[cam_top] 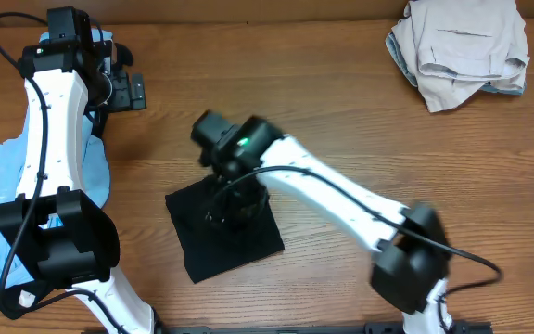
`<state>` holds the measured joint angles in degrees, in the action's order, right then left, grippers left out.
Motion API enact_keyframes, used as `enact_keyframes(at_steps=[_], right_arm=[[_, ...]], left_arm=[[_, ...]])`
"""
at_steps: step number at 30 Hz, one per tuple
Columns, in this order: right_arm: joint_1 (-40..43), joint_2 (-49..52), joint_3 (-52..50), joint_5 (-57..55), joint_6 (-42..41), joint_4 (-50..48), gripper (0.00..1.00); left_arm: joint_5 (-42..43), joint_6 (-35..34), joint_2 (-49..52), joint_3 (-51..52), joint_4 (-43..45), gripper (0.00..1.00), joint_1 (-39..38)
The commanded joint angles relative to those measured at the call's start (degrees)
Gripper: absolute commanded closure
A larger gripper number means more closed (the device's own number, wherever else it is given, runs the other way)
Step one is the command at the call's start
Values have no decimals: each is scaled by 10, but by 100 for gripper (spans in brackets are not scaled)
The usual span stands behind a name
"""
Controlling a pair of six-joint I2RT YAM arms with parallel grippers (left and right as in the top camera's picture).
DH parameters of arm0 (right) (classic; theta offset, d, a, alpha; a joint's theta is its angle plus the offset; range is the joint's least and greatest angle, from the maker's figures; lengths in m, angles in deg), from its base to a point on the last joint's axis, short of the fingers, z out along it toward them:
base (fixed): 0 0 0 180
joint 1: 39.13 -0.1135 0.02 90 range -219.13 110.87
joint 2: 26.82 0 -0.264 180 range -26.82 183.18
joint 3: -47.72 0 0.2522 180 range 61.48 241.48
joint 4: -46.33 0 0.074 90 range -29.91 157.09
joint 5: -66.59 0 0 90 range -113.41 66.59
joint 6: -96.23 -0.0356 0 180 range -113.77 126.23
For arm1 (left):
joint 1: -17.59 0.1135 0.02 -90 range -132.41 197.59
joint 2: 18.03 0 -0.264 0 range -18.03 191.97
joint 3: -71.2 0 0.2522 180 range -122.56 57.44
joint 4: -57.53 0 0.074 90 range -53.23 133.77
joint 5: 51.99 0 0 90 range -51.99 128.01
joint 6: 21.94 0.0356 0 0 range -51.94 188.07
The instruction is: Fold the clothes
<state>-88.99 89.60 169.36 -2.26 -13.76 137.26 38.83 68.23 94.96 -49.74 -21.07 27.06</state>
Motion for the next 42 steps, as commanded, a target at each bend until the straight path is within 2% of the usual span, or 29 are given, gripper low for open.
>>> enact_keyframes(at_steps=[1,5,16,18,21,27,32,38,40,42], right_arm=[[12,-30,12,-42,-8,31,30],[9,-30,-38,-83,3,44,29],[0,-30,-239,-85,3,-31,29],[4,-30,-275,-113,-11,-51,29],[18,-30,-292,-153,-30,-68,28],[64,-26,-304,-156,-29,-135,31],[79,-22,-306,-129,-11,-129,41],[71,-22,-307,-136,-5,-108,42],[72,-22,-306,-136,-6,-108,42],[84,-26,-304,-134,-13,-107,42]], left_arm=[[3,11,2,2,-1,0,0],[3,11,2,2,-1,0,0],[3,11,2,2,-5,0,0],[3,11,2,2,-5,0,0],[3,11,2,2,-6,0,0],[3,11,2,2,-12,0,0],[3,11,2,3,-14,0,0],[22,12,2,3,-16,0,-1],[64,51,2,3,-29,6,-2],[140,134,2,5,-64,8,-5]])
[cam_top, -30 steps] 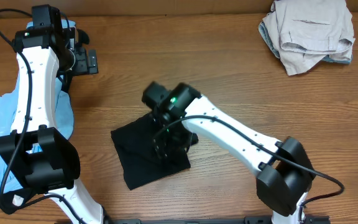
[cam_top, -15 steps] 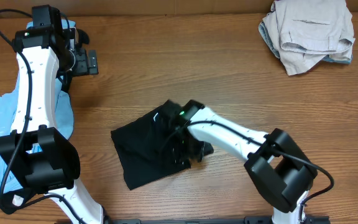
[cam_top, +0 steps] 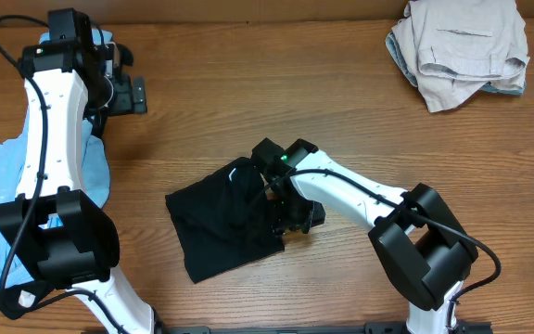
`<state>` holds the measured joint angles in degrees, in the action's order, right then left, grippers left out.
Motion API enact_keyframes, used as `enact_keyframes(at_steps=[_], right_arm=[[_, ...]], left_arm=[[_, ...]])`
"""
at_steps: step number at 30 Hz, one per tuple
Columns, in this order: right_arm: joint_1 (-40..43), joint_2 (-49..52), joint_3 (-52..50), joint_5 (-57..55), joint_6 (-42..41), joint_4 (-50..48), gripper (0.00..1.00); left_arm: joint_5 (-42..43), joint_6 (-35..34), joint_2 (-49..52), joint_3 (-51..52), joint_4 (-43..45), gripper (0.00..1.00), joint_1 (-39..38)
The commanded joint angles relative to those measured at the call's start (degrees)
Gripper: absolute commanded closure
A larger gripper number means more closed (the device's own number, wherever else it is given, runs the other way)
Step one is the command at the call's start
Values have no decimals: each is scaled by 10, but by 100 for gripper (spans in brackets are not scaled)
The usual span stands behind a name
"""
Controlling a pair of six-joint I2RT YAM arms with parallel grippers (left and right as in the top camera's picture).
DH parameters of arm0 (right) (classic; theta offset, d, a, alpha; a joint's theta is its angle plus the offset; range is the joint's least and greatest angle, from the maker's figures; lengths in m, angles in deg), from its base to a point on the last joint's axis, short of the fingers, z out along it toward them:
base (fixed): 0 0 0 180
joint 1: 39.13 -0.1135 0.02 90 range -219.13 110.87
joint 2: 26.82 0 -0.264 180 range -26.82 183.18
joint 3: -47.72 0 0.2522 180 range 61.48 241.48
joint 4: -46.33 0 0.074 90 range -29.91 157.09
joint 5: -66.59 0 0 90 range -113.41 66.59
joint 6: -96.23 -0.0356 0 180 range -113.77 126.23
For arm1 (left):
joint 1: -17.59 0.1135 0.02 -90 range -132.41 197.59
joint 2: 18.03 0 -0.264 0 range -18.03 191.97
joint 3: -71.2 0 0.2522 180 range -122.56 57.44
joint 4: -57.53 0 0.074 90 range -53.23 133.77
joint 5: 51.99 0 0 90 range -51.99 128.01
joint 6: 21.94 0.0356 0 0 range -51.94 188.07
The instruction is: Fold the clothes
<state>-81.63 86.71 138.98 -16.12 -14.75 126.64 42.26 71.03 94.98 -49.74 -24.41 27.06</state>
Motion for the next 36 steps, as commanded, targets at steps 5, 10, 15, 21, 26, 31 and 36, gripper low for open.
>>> enact_keyframes(at_steps=[5,10,15,21,26,31,36], right_arm=[[98,-37,29,5,-4,13,38],[232,-78,74,40,15,17,34],[339,-84,98,111,49,21,34],[379,-84,98,113,65,30,34],[379,-84,98,102,65,26,34],[381,-84,98,93,65,28,34],[382,-84,98,93,65,30,34]], left_arm=[[190,198,2,44,-90,10,-38],[163,249,2,118,-98,3,-132],[121,233,0,136,-97,2,-231],[71,145,-2,113,-109,8,-304],[18,88,-2,130,-107,20,-354],[-7,50,-2,132,-115,41,-395],[-35,-5,-2,152,-127,52,-403]])
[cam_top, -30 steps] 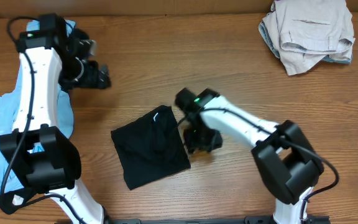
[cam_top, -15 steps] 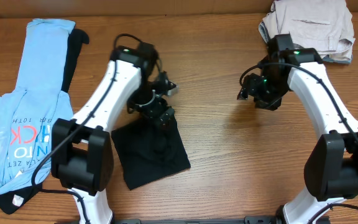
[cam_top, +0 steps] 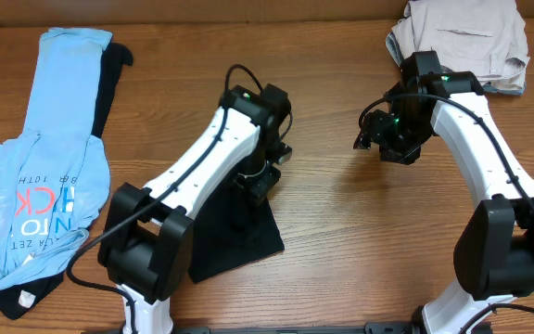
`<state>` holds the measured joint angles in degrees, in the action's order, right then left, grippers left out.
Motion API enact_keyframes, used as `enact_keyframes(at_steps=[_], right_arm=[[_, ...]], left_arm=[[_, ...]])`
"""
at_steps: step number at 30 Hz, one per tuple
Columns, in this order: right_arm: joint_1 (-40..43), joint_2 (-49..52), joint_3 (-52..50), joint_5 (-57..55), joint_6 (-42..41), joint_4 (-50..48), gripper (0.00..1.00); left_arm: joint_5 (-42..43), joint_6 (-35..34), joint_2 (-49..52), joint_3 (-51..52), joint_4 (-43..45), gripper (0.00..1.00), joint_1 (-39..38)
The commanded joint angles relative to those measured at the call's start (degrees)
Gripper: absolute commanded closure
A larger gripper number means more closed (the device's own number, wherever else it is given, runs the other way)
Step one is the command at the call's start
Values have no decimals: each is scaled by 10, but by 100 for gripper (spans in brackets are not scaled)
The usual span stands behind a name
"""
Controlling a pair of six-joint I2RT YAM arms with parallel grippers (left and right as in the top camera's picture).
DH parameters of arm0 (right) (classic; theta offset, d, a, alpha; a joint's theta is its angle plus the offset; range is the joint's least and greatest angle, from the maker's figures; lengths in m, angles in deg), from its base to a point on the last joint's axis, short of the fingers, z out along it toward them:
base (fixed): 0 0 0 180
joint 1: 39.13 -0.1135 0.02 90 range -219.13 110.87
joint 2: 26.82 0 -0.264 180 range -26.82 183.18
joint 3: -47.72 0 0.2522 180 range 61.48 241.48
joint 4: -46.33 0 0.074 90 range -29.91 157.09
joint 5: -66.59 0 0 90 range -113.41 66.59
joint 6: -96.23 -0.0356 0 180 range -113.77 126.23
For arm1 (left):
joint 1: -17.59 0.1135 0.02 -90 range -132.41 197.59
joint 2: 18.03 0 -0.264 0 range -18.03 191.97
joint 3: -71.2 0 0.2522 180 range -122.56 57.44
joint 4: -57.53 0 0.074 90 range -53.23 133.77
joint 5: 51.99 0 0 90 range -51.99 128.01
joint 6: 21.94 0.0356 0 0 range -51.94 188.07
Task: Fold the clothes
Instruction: 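Grasp the folded black shirt with the left gripper and lift it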
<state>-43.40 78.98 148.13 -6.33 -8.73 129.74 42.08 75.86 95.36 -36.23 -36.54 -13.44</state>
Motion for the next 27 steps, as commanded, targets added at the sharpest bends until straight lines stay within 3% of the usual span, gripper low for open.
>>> enact_keyframes(at_steps=[1,10,12,14,24,27], right_arm=[[0,-7,6,-5,6,-1,34],[0,-7,6,-5,20,-1,34],[0,-7,6,-5,20,-1,34],[0,-7,6,-5,22,-1,34],[0,-7,6,-5,30,-1,34],[0,-7,6,-5,30,-3,34]], left_arm=[[-35,-57,-6,24,-5,52,2],[-51,-118,-6,50,6,51,2],[-51,-121,-6,50,6,63,2],[-51,-121,-6,50,6,96,2],[-86,-171,-49,-25,-91,96,-5],[-40,-172,-97,-20,-105,96,-24]])
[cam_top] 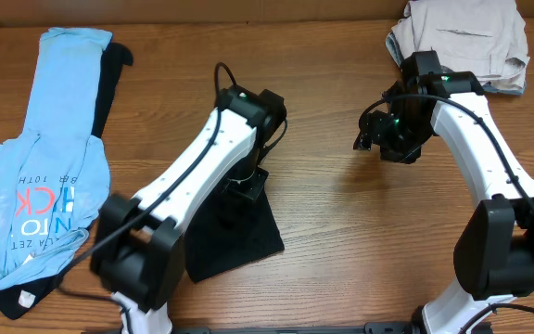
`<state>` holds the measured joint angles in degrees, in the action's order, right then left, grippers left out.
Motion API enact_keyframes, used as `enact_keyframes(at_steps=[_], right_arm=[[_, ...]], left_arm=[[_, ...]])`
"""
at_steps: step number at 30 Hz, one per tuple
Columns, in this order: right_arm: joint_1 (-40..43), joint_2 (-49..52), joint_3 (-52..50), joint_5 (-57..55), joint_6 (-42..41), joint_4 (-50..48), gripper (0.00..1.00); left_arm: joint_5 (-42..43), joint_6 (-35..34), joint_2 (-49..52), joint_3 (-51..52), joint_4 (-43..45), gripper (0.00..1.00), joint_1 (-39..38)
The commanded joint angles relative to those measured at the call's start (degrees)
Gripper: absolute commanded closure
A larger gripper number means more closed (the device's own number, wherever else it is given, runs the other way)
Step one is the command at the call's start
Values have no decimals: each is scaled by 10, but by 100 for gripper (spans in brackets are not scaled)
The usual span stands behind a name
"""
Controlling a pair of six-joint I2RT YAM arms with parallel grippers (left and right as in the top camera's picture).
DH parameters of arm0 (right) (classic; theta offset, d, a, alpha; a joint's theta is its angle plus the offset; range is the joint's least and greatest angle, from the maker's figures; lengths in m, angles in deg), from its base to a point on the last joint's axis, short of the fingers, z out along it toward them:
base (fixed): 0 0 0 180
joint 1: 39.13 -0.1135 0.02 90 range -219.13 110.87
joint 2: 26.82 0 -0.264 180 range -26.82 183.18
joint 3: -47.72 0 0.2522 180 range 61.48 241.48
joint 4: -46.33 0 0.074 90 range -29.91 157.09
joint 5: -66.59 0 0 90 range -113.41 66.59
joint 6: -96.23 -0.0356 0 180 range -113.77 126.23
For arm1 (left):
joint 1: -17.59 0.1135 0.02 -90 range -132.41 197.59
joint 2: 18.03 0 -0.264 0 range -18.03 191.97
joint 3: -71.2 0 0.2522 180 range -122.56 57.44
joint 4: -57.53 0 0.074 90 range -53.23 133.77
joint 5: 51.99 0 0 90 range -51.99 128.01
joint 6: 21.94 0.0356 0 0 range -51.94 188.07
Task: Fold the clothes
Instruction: 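Grasp the folded black shirt with the left gripper and lift it, then pass the black shirt from the left gripper to the right gripper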
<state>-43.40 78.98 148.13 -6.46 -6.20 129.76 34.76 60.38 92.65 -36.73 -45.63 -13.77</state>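
Note:
A black folded cloth lies on the table near the front middle. My left gripper hangs over the cloth's far edge; its dark fingers blend with the fabric, so their state is unclear. My right gripper hovers above bare wood to the right, apart from any garment, its jaws hidden from this angle. A light blue shirt with red lettering lies flat at the far left.
A crumpled pile of beige and grey clothes sits at the back right corner, just behind my right arm. A dark garment peeks out from under the blue shirt. The wooden table shows between the arms.
My left arm has shifted slightly toward the left and front, its gripper now lower over the black cloth's far edge. The right arm and the clothes look unchanged.
At first my left arm stood at the far left over the blue shirt while my right gripper worked on the black cloth. Then the right gripper was at the cloth's right edge. Later the left arm was over the cloth and the right near the beige pile, as now.

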Motion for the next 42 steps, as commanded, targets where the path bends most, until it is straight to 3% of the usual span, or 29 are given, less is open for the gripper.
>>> enact_keyframes(at_steps=[1,5,10,17,30,33,36,38,42], right_arm=[[0,-7,6,-4,5,-6,33],[0,-7,6,-3,5,-15,33],[0,-7,6,-3,5,-17,33],[0,-7,6,-3,7,-21,33],[0,-7,6,-3,5,-30,29],[0,-7,6,-3,2,-34,28],[0,-7,6,25,-13,-46,28],[-1,-7,6,51,-16,-55,28],[-18,-7,5,97,-45,-90,28]], left_arm=[[53,-17,-79,-10,-17,96,-30],[120,-46,-86,44,-22,96,-88],[129,-161,-86,194,49,96,-153],[72,-240,-86,321,174,96,-109],[23,-221,-60,386,378,96,-51],[35,-206,-52,384,439,96,-15],[88,-177,-52,364,516,96,68],[114,-175,-52,338,527,90,106],[214,-147,-52,254,523,68,167]])
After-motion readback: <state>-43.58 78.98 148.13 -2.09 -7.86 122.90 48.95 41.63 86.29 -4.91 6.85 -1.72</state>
